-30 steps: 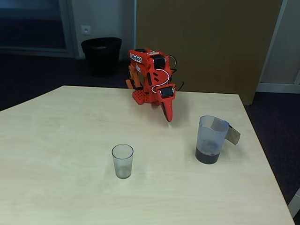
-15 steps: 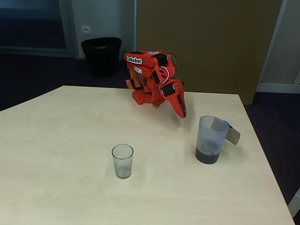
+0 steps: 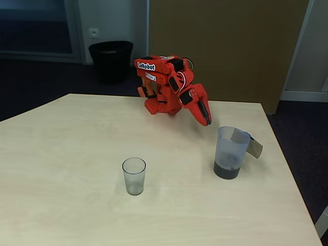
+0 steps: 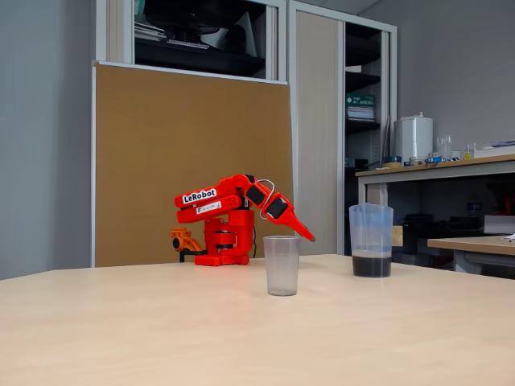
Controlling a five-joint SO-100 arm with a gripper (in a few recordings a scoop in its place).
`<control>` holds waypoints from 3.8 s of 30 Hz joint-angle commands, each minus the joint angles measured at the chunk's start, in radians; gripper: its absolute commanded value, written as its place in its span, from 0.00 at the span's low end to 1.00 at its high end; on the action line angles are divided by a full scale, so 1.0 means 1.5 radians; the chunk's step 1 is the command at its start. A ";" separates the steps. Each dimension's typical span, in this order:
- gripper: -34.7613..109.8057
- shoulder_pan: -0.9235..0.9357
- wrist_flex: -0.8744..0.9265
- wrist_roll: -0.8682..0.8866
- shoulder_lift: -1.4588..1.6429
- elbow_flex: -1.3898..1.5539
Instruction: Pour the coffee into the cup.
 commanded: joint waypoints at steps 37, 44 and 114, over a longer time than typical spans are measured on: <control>0.39 -0.079 -1.070 0.372 -0.701 -0.010; 0.39 -0.077 -1.086 0.324 -0.809 -0.035; 0.37 -0.005 -1.500 0.213 -1.453 -0.414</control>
